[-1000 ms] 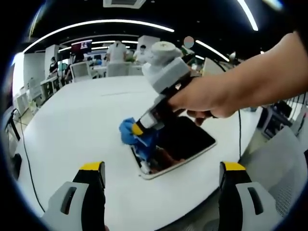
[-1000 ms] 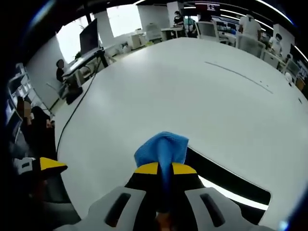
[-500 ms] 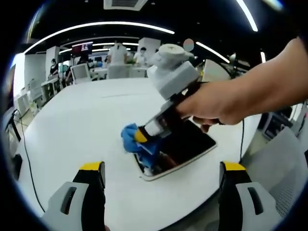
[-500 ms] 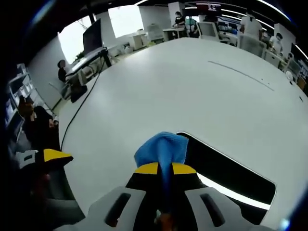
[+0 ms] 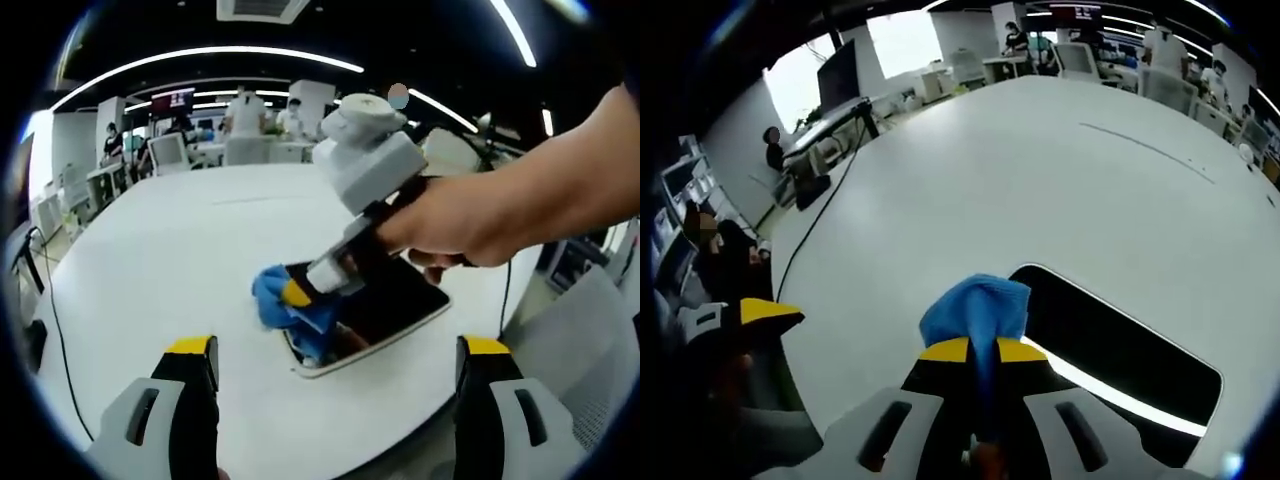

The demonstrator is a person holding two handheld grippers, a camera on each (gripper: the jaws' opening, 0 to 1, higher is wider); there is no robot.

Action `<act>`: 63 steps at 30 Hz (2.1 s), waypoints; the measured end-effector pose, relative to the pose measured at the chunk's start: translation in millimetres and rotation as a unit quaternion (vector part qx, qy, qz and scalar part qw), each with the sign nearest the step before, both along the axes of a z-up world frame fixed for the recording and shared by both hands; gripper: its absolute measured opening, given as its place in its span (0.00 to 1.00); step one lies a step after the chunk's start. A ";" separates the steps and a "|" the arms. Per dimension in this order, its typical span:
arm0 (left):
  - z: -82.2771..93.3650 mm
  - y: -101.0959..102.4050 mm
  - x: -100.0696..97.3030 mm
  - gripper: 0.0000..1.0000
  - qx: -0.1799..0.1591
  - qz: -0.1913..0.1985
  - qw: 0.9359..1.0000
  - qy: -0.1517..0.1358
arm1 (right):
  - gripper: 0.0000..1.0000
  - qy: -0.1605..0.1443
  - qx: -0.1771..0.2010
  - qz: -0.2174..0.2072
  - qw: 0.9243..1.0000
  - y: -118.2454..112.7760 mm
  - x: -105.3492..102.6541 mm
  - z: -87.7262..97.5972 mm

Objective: Wipe the mirror surface with the cleaning cloth until all visible marks leave the cleaned area.

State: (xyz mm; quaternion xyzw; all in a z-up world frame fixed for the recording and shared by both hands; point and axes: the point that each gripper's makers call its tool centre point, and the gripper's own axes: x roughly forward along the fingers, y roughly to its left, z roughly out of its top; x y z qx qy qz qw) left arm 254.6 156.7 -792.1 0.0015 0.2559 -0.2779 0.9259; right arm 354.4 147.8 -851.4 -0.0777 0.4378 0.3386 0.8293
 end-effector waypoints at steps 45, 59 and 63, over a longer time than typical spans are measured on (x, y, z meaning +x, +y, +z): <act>-1.8 3.4 -0.7 0.99 0.014 0.006 1.000 0.005 | 0.02 -0.011 0.001 0.033 0.999 -28.5 -3.6 0.2; 1.2 4.4 -0.4 0.99 0.023 0.003 1.000 -0.004 | 0.02 -0.005 0.004 0.017 1.000 -61.7 -6.7 0.3; 1.6 5.2 -0.2 0.99 0.028 0.001 1.000 -0.007 | 0.02 -0.011 -0.005 0.025 1.000 -69.4 -9.1 0.5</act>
